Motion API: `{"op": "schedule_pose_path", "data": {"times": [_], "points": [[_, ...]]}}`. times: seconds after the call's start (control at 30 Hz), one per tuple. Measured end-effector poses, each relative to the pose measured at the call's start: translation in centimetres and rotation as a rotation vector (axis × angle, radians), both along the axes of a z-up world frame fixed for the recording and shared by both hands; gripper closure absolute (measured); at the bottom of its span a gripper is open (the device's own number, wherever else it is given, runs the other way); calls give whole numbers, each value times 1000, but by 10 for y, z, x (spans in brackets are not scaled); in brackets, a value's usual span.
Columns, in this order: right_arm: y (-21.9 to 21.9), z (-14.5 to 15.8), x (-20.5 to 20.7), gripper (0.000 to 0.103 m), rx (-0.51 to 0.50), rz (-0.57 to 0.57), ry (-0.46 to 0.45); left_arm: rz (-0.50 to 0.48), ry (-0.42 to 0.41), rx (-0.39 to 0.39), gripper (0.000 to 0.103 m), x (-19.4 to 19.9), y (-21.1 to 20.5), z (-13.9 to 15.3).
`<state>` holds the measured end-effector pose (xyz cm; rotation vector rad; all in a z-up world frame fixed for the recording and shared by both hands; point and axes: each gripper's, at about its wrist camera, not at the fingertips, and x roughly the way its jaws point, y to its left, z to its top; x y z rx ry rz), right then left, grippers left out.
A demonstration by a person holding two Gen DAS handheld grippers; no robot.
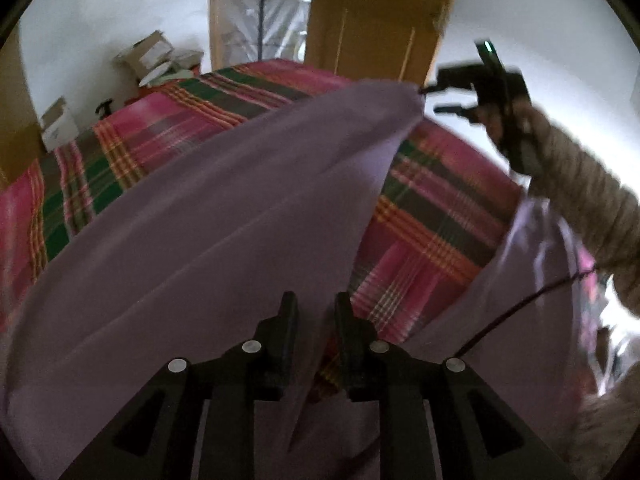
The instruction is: Fold clothes
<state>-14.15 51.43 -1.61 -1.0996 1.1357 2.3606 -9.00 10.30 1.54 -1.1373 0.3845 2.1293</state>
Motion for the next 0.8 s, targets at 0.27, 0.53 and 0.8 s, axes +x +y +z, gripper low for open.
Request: {"op": "schedule_pose_path", "data": {"times": [0.27,0.53,0.8], "points": [[-15,-9,-8,58,12,32,-23,-6,83,-94,77,-5,19,-8],[-24,-10,-16,58,19,44,-26,13,61,-103,77,-10,33,-8],[-25,-12,-14,58,6,37,-27,-33,16,-77,77,-5,38,-6]]}}
